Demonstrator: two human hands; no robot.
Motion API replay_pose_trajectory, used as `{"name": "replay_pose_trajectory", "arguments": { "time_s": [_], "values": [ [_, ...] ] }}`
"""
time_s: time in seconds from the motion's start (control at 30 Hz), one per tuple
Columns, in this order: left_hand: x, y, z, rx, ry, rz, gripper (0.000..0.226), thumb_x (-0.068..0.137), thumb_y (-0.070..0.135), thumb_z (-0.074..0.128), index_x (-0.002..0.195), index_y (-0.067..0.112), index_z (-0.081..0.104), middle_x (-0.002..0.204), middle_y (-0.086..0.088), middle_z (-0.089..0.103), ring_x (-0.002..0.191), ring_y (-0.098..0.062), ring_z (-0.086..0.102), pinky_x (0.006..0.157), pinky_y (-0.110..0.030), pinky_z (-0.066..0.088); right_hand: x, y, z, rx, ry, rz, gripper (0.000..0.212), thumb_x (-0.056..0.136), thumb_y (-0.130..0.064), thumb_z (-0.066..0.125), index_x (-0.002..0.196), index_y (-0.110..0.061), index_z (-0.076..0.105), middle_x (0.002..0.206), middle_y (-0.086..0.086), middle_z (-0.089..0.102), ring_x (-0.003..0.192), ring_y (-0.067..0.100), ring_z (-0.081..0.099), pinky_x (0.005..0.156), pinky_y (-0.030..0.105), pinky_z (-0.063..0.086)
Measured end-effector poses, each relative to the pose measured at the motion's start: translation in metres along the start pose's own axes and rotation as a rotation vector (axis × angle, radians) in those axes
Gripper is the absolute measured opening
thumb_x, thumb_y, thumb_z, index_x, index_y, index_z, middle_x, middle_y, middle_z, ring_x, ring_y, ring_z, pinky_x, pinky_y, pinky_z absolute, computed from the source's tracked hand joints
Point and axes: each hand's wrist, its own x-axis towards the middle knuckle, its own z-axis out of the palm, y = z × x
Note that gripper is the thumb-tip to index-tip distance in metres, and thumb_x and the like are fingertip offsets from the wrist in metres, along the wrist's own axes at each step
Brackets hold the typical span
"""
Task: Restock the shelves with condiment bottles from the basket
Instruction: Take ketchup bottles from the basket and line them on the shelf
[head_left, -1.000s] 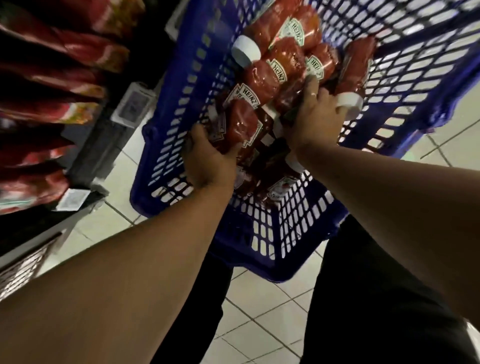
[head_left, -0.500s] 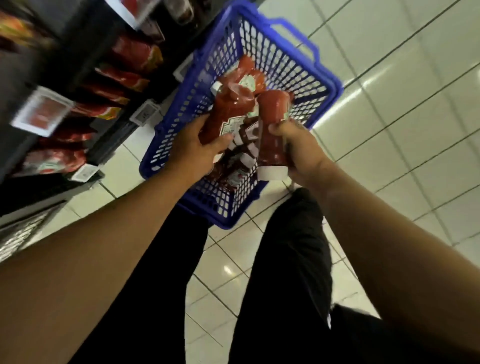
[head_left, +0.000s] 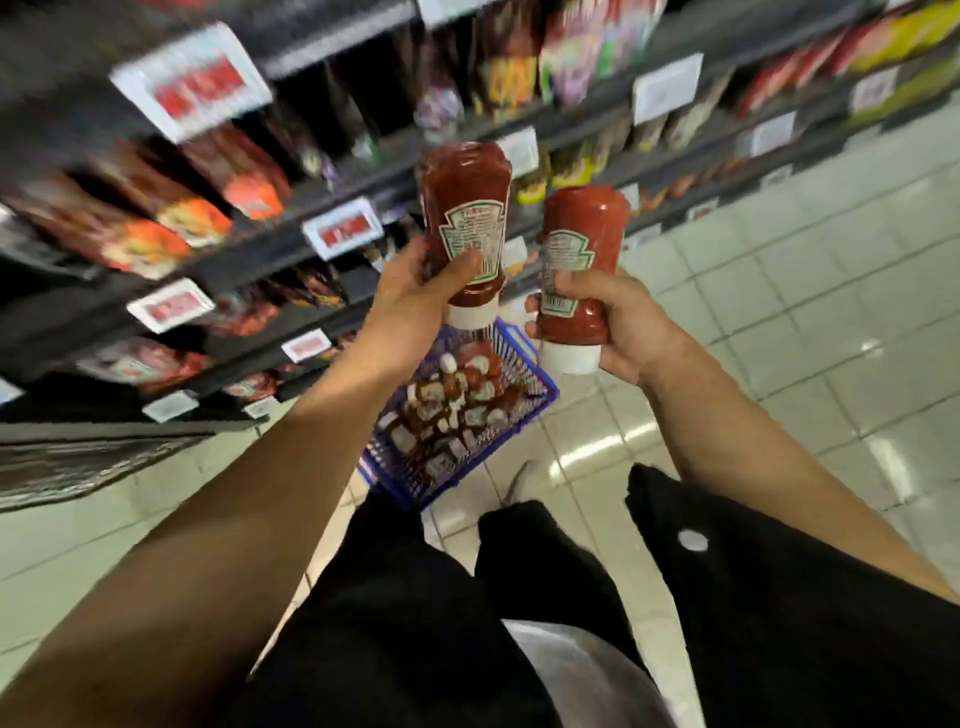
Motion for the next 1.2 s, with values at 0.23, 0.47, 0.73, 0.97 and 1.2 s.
{"name": "replay_pose_trajectory", "arguments": {
  "time_s": [0.23,0.47,0.73,0.97,1.2],
  "values": [
    [-0.037,0.141,0.0,0.024,0.099,0.255,0.042,0.076,0.035,0.078,0.112,0.017,0.068,0.099,0.001,0.078,0.084,-0.015,0.074,0.067,-0.024,0.057,-0.044,-0.123,0.104,-0.198,-0.19,-0.263,0.042,0.072,-0.003,0.06,0.113,0.003,0.052,0.081,0.015,0.064,0.069,0.027,0.065,0.068,0.042,0.057],
    [-0.075,0.238,-0.041,0.059,0.106,0.539,0.058,0.068,0.039,0.084,0.118,0.016,0.064,0.108,-0.002,0.076,0.101,-0.022,0.073,0.088,-0.038,0.059,-0.066,-0.174,0.195,-0.289,-0.368,-0.428,0.051,0.074,-0.002,0.059,0.122,0.014,0.051,0.094,0.018,0.068,0.073,0.031,0.065,0.067,0.041,0.058],
    [-0.096,0.335,-0.112,0.145,0.078,0.738,0.043,0.069,0.051,0.084,0.105,0.032,0.069,0.104,0.008,0.077,0.098,-0.013,0.074,0.09,-0.038,0.057,-0.075,-0.212,0.299,-0.355,-0.376,-0.639,0.051,0.074,-0.002,0.059,0.124,0.008,0.055,0.11,0.024,0.069,0.086,0.032,0.07,0.076,0.043,0.058],
    [-0.062,0.38,-0.159,0.188,0.07,0.735,0.051,0.065,0.054,0.083,0.108,0.029,0.069,0.1,0.009,0.078,0.093,-0.012,0.075,0.08,-0.031,0.059,-0.054,-0.233,0.344,-0.426,-0.137,-0.867,0.056,0.071,-0.006,0.071,0.124,0.006,0.056,0.103,0.017,0.074,0.087,0.029,0.074,0.079,0.043,0.059],
    [-0.027,0.392,-0.177,0.115,0.109,0.697,0.032,0.084,0.024,0.08,0.112,0.018,0.064,0.098,0.006,0.078,0.088,-0.01,0.075,0.069,-0.015,0.055,-0.013,-0.269,0.354,-0.477,-0.026,-0.957,0.051,0.063,-0.029,0.083,0.11,-0.019,0.066,0.107,0.019,0.074,0.096,0.039,0.072,0.083,0.049,0.057]
  ]
}}
